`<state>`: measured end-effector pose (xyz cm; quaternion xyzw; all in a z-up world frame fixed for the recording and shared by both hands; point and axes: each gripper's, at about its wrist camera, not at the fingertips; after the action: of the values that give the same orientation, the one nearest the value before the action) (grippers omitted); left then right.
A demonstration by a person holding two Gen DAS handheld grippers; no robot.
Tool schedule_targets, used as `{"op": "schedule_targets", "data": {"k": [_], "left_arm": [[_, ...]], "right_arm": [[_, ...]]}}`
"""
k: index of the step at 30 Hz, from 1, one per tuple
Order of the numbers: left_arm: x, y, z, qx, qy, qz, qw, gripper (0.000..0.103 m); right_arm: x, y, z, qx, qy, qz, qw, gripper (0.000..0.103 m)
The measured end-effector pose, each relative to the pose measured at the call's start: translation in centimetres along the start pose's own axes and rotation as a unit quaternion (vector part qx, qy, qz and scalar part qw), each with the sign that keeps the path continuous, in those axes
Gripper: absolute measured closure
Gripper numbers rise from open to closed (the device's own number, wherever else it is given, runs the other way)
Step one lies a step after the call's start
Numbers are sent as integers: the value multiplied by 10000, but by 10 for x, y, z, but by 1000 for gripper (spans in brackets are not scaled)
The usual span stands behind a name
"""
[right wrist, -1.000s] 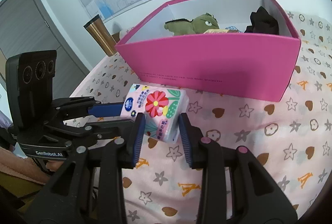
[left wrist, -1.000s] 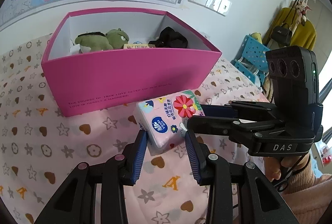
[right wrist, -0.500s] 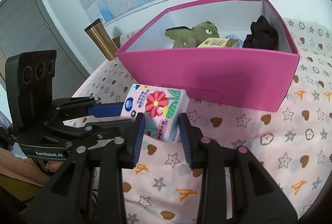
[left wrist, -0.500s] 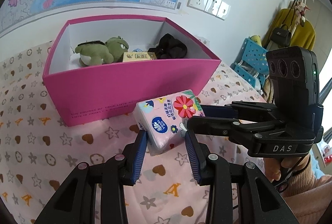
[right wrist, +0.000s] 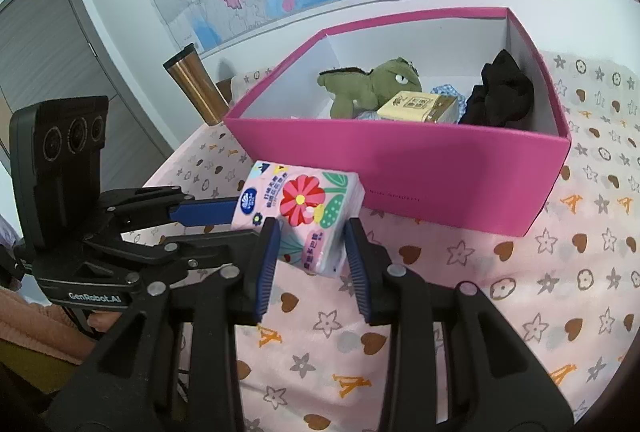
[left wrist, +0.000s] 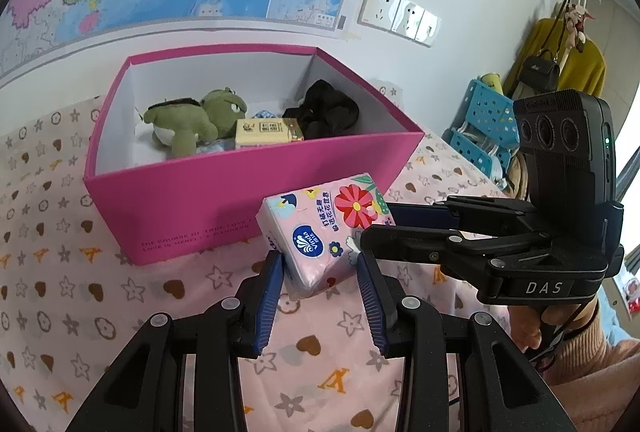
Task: Organize soft objects
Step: 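Lift the flower tissue pack over the box rim and lower it inside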
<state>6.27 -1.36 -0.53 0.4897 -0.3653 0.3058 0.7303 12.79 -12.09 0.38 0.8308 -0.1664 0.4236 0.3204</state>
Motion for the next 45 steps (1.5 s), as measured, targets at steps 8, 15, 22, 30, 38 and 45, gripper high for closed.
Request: {"op": "schedule_targets", "data": {"k": [8,15,22,30,38,45], "left_arm": [[7,-1,-1,6,-49,79,10000,65],[12,-3,-3,2,-64,139,9999,65],[15,-4,-4,9,-74,168,9998,65],[20,-6,-5,16,-103,219,9997,65],[23,-8,-8,-4,-76,248,9997,65],[26,-10,-10,2,-81,277,9996,65]], "right_arm": [[5,-1,-1,-1,44,79,10000,66],[10,-3,-1,-1,104,123,9999,66],[14,-5,-1,-11,138,141,9998,66],[18,-5,0,-19,173,187,9997,66],[23,-7,1,-21,231,211,9995,66],[27,-8,1,0,252,234,9994,66]]}}
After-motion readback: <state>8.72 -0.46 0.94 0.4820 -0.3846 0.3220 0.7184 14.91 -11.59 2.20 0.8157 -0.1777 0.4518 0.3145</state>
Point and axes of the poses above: each gripper's, at about its wrist camera, not at the fingertips, and y roughly against the way its jaws point, z to its right, x to its top, and after that the axes turned 14 degrees about z, right-handed
